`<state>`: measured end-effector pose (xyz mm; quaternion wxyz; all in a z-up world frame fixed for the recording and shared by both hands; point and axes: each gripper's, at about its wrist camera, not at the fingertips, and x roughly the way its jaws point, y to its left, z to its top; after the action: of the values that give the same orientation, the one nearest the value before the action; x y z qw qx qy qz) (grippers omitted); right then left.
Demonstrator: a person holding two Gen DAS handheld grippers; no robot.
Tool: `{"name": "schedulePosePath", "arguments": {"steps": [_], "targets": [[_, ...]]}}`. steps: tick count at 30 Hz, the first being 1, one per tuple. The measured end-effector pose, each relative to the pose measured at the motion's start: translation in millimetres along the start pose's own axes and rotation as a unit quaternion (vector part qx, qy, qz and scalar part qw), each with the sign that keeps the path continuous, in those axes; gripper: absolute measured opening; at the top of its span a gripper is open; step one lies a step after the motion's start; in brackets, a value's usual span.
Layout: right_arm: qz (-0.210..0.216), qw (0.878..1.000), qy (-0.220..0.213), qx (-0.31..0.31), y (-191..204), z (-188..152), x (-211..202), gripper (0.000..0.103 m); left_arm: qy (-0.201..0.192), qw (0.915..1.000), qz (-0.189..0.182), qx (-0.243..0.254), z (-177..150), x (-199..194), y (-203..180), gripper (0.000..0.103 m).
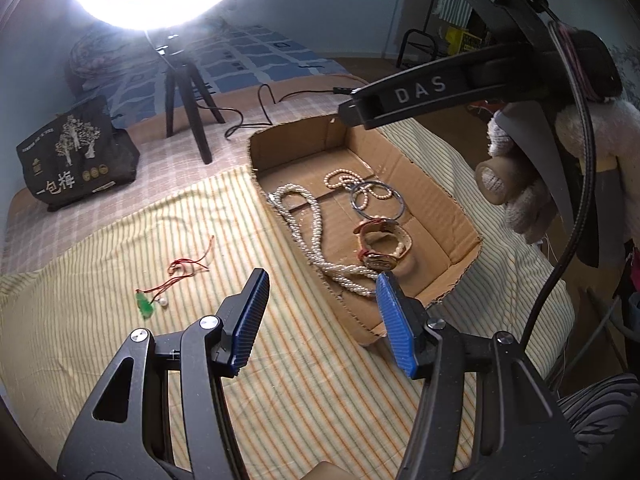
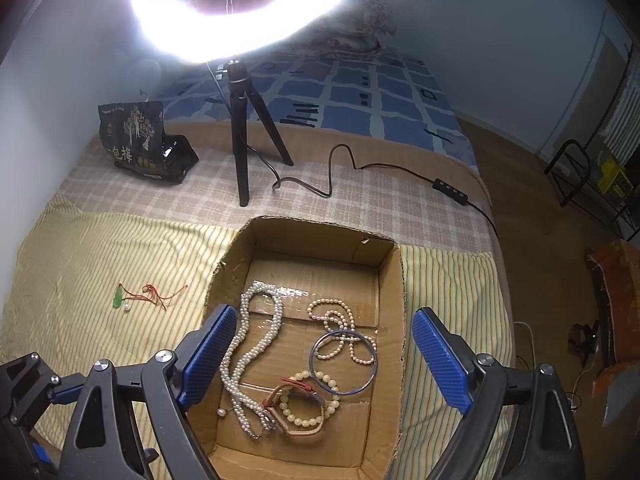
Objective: Organize jewelry
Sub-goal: 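Open both grippers to drop the earring and bangle into the box, then move both open grippers back to the jade pendant and second earring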
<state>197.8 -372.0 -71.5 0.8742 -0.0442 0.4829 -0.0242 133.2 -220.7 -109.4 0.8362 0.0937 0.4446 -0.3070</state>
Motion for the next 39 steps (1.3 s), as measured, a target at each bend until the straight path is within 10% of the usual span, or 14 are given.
{"name": "schedulePosePath", "arguments": {"steps": [22,39], "targets": [[0.048,0.995,-0.082,-0.02,56,-12,-25,0.099,0.007,0.9947,0.077,-0.068,-41,-37,149,0.057],[0.159,0.984,0.047,-0.069,125,0,45,0.065,0.044,0.9956,0.029,-0.077,-66,-7,182,0.043]]}}
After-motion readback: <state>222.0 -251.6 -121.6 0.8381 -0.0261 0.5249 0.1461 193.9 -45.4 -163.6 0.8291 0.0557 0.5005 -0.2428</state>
